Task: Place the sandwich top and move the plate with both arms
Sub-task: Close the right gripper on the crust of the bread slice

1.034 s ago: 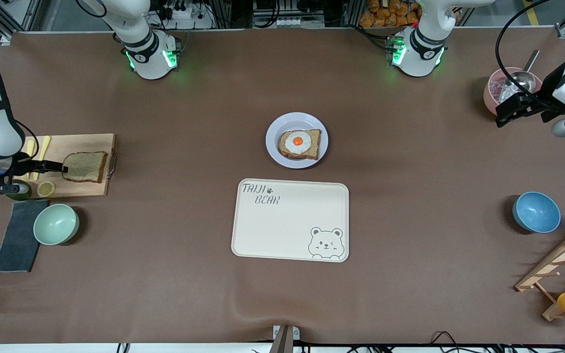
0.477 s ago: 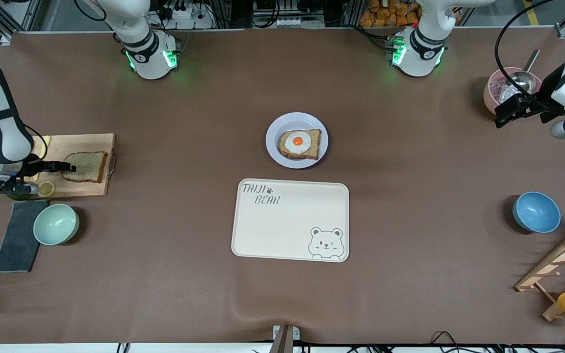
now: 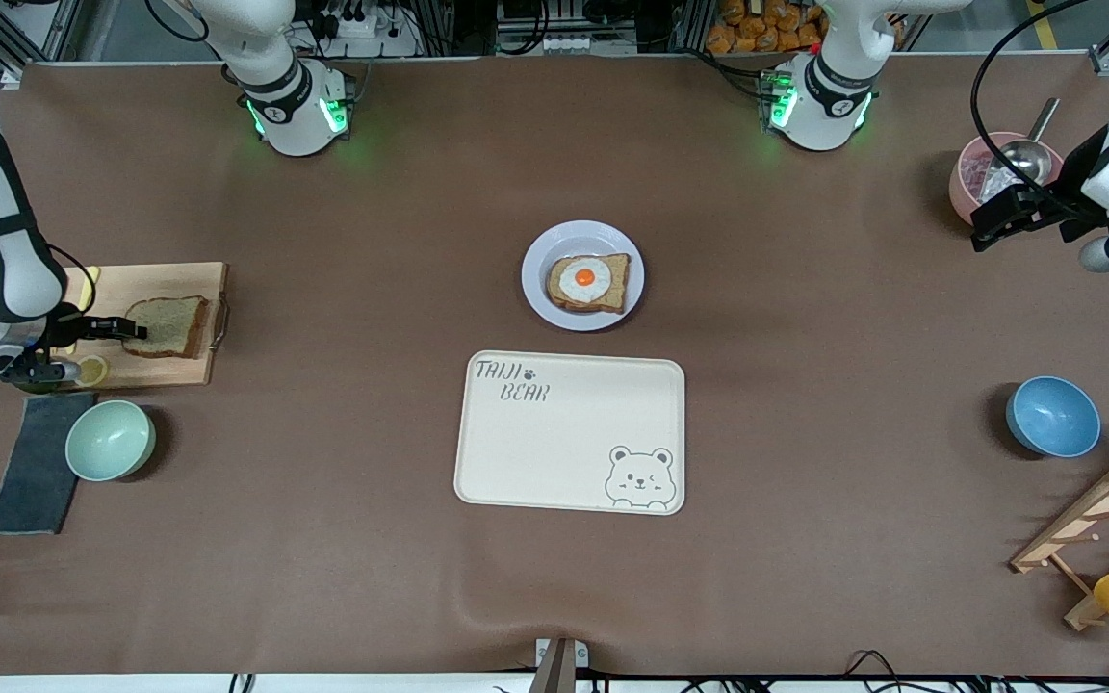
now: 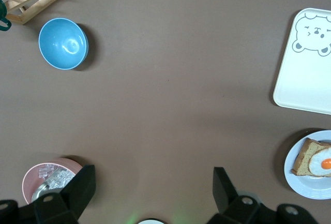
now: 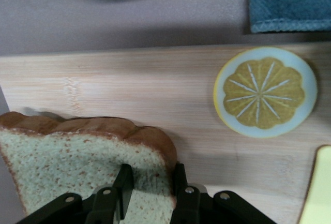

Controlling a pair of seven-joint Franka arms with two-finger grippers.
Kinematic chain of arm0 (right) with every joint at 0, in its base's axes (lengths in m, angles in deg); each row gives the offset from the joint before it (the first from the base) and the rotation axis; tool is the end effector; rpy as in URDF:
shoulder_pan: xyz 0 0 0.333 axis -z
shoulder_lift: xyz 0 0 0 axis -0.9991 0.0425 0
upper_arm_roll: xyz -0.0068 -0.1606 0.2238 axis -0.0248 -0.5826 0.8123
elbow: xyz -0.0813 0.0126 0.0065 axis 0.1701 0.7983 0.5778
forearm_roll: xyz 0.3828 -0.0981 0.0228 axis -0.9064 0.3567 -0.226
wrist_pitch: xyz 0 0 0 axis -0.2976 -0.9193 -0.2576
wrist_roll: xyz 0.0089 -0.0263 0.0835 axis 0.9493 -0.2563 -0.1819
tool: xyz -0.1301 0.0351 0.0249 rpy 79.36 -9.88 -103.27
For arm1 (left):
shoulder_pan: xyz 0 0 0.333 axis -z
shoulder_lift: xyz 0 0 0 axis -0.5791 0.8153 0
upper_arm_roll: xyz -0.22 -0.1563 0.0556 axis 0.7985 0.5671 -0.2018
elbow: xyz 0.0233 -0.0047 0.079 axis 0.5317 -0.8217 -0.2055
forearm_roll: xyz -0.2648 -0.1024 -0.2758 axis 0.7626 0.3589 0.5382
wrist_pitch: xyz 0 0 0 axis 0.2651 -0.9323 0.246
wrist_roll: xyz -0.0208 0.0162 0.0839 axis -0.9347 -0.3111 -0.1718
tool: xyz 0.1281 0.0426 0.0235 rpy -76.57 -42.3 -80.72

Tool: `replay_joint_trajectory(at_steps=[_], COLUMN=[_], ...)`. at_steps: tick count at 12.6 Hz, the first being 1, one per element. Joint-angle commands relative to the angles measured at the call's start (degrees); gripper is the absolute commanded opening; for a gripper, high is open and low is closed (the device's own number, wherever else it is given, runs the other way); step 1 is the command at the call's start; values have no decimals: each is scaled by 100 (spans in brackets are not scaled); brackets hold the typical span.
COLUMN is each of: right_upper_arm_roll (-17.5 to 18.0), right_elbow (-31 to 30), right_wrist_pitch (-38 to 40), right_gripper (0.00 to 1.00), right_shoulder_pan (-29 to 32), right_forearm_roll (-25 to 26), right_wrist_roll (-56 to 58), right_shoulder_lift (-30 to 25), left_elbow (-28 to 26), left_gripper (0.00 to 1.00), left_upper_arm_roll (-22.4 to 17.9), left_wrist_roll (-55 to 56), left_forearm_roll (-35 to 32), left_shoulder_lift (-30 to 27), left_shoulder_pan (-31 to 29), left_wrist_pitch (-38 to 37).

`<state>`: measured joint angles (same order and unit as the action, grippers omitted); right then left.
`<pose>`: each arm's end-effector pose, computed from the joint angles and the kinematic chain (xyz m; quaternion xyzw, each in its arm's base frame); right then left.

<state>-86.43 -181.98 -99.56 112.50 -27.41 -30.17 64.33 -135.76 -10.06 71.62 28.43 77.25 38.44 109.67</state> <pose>0.4803 -0.2628 0.1224 -0.9871 -0.0104 0.1225 0.1024 0.5418 -0.0421 0.5551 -0.9983 -0.0458 0.0249 0.0270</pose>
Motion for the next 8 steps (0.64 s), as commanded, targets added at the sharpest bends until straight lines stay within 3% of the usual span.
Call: replay_joint_trajectory(at_steps=[1,8], right_upper_arm_roll=[38,47], right_elbow=[-9,87], right_wrist_pitch=[-77,203], right_gripper=[0,0], right_shoulder_pan=[117,90], right_forearm_roll=[-5,-5], right_wrist_roll=[248,284], right_shoulder_lift=[53,-105], left_elbow=[-29,-29], left_gripper=[100,100], left_upper_arm_roll=[15,15], left_wrist_roll=[3,3], left_forearm_roll=[81,81], left_shoulder_lift=[-21,5], left_shoulder_pan=[-24,-33], left_wrist_pitch=[33,42])
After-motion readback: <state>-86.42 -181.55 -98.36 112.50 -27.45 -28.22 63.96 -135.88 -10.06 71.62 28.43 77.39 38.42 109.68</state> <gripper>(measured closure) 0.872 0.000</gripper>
